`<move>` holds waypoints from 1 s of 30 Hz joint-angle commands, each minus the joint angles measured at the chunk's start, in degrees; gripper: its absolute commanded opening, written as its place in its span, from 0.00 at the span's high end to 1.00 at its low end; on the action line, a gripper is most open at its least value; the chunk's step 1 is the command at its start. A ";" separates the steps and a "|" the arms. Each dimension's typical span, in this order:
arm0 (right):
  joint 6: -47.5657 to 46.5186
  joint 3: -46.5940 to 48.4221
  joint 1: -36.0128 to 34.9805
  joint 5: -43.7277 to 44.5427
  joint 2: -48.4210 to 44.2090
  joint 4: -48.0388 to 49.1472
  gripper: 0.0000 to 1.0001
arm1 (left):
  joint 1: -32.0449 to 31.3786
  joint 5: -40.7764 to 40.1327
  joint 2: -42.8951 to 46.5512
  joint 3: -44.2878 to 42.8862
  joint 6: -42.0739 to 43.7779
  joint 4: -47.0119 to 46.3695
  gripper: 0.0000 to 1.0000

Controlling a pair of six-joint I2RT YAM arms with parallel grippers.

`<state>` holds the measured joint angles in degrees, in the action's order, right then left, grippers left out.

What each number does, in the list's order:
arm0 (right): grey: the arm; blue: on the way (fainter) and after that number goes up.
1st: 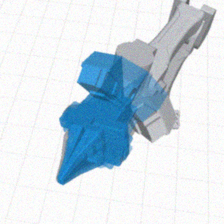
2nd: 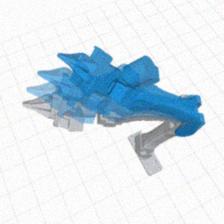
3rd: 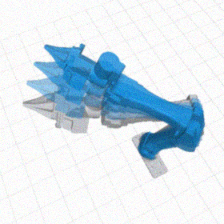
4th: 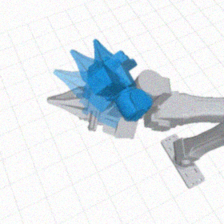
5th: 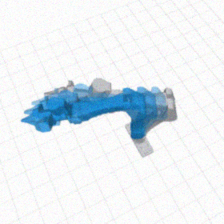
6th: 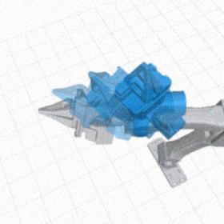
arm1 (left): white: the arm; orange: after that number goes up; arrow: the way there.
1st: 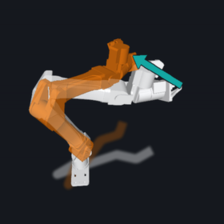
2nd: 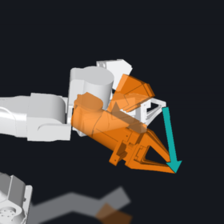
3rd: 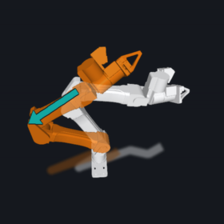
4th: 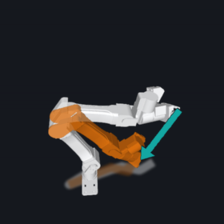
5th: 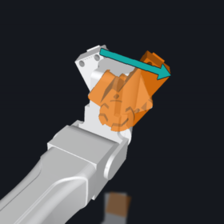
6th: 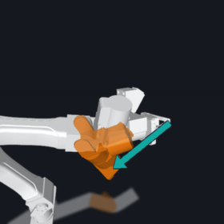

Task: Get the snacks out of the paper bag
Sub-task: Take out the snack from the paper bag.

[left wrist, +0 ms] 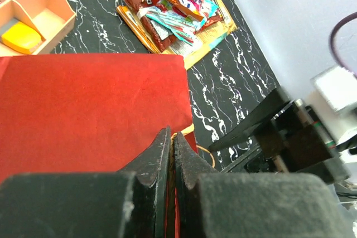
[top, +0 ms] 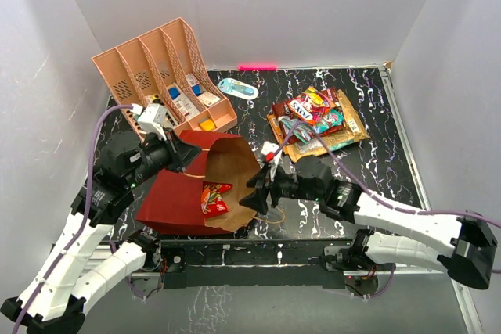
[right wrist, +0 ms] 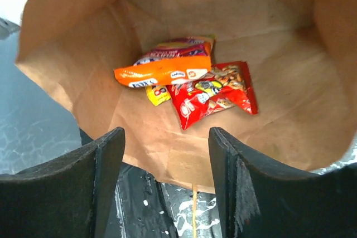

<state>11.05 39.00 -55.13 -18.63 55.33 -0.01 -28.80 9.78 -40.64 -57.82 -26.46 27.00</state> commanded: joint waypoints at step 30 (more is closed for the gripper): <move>-41.77 -3.52 -10.58 2.83 18.69 24.61 0.17 | 0.02 -2.04 1.75 4.58 -5.67 0.34 1.00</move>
<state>-9.80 39.35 -66.67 -8.25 78.96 25.98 -28.84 8.36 -39.31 -52.77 -32.21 27.42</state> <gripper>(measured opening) 0.830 0.018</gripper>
